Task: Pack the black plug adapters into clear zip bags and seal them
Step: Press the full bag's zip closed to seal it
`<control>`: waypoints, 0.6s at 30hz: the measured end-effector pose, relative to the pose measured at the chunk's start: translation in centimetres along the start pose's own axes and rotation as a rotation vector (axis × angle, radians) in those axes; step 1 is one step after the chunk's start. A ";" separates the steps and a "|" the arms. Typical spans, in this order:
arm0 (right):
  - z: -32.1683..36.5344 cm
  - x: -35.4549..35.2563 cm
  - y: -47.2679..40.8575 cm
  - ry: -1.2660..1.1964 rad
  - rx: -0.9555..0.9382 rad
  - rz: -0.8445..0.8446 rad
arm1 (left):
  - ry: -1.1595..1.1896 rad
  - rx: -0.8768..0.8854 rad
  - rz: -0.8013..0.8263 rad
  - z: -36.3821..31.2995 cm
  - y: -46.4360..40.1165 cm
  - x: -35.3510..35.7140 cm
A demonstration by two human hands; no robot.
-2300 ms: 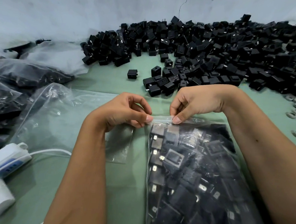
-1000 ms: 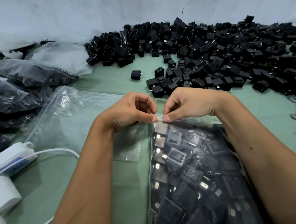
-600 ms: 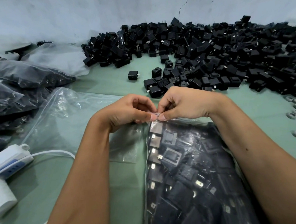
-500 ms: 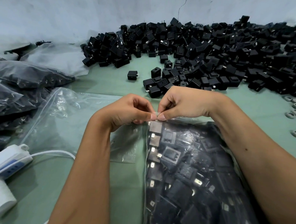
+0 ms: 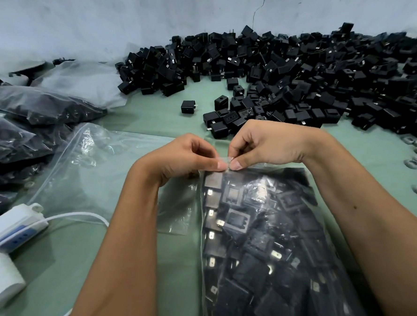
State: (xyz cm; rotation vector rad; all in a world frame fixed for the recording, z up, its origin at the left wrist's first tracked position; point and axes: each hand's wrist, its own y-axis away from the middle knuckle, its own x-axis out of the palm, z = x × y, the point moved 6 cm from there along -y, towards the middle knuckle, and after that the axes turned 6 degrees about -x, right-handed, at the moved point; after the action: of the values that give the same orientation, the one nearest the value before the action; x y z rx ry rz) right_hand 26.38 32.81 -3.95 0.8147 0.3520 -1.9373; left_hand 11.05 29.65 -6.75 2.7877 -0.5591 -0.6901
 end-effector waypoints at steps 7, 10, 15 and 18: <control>-1.0 -0.3 0.7 0.011 0.098 0.020 | 0.051 0.124 0.029 -0.6 -0.2 0.5; -1.7 -0.8 1.5 -0.023 0.149 0.028 | 0.058 0.123 0.028 -0.6 0.0 0.3; -2.2 -1.0 1.8 -0.064 0.128 0.004 | 0.010 0.042 -0.003 -0.1 -0.2 0.1; -2.4 -1.3 1.7 -0.051 0.119 -0.018 | -0.005 0.064 -0.034 -0.9 -0.9 1.0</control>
State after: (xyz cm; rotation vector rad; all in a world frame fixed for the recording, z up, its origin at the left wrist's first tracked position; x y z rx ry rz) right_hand 29.16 34.21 -4.69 0.8401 0.2158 -2.0067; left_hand 12.58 30.13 -6.60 2.8617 -0.5453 -0.6979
